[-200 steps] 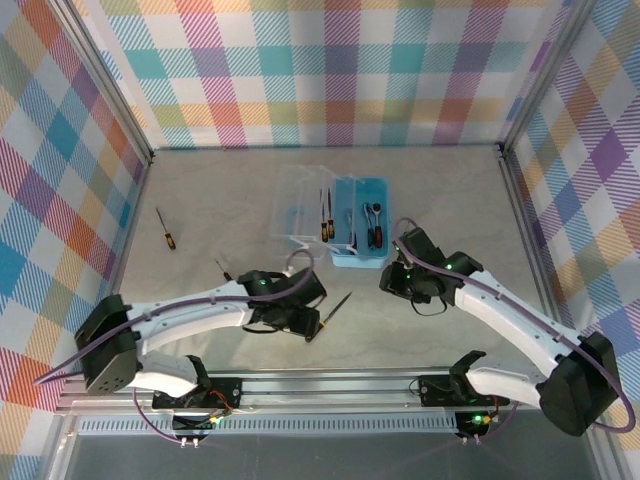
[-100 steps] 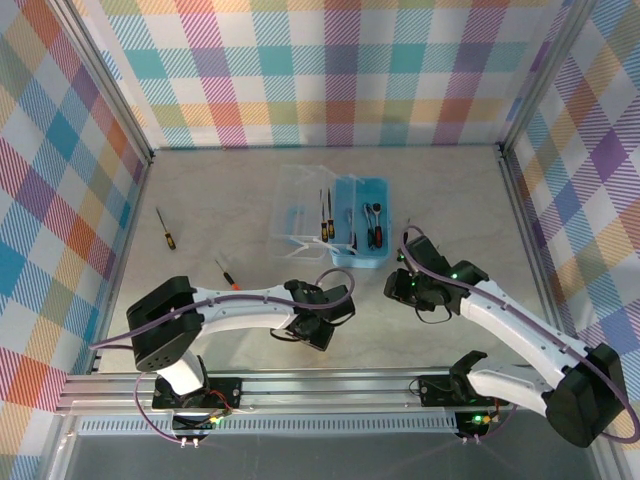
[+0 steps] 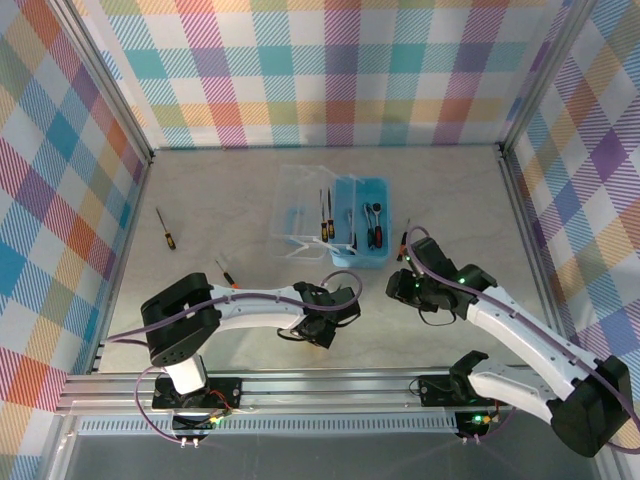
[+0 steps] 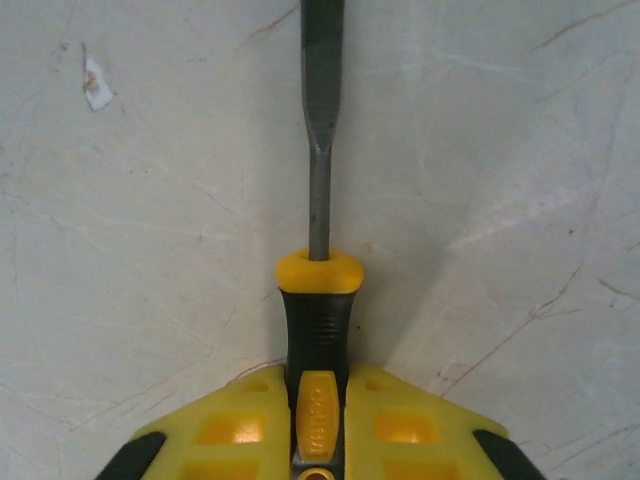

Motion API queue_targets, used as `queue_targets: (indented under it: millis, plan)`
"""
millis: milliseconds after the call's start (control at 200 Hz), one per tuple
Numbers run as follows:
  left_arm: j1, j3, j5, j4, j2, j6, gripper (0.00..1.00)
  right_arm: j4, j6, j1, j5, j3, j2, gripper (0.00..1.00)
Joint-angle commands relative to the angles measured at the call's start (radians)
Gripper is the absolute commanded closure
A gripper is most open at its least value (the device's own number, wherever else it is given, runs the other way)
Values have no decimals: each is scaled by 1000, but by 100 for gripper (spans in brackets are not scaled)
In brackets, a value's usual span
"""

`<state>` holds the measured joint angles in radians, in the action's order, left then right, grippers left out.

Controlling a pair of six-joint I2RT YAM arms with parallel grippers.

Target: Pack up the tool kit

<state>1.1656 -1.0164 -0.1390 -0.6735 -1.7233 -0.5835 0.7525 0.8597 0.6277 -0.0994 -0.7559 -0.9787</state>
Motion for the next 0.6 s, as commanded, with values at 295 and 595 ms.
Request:
queue_targets:
  millis: [295, 595]
  plan:
    - [108, -71, -69, -47, 133, 38, 100, -117, 21, -1, 150, 65, 31, 51]
    - [109, -52, -38, 69, 271, -26, 100, -368, 130, 27, 299, 158, 136, 48]
